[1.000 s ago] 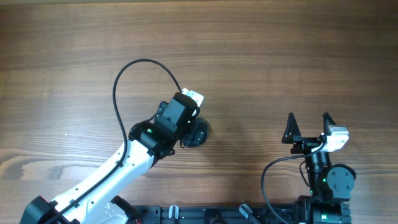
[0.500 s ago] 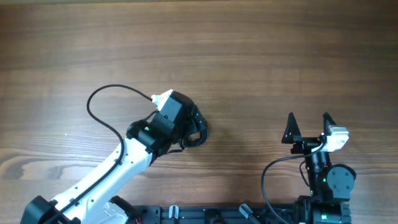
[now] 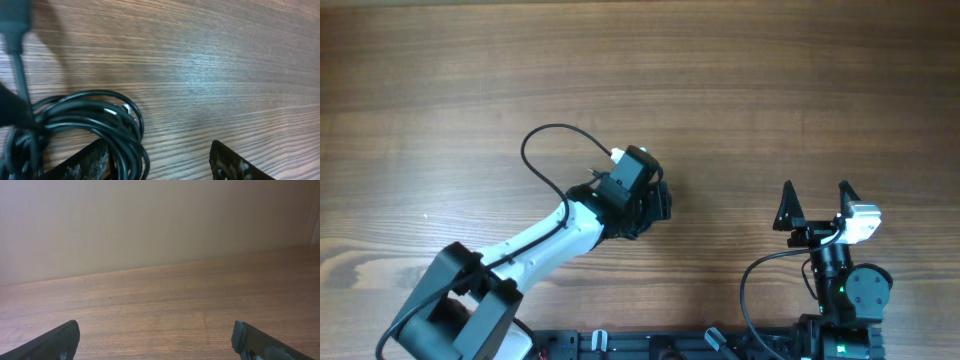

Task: Untangle cables
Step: 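Close the left gripper on the black cable coil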

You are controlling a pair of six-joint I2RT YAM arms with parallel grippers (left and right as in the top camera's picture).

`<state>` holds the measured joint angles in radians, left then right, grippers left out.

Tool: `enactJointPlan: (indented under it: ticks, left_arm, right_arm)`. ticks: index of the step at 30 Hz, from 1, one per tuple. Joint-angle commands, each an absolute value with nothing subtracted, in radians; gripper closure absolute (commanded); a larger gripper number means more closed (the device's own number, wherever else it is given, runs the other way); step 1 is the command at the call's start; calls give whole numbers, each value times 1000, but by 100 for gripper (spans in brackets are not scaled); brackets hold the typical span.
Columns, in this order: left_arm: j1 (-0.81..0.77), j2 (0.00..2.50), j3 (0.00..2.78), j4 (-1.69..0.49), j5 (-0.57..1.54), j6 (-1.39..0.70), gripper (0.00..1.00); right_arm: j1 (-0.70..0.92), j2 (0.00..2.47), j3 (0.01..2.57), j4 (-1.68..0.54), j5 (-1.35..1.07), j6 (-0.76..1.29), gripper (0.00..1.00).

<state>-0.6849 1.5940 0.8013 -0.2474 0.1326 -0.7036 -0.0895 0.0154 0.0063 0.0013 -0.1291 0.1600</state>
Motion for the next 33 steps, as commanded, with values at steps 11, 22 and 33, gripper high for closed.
enactJointPlan:
  ticks: [11,22,33]
  left_arm:
    - [-707,1671,804,-135,132,-715,96]
    - [-632,1434,826,-245,101,-1912,96]
    - [-712,1440,826,-277,-77,-2181,96]
  right_arm:
    - [-86,7,5,7,-112,157,0]
    - [-86,7,5,7,-111,157,0]
    - [-86,7,5,7,-111,158,0]
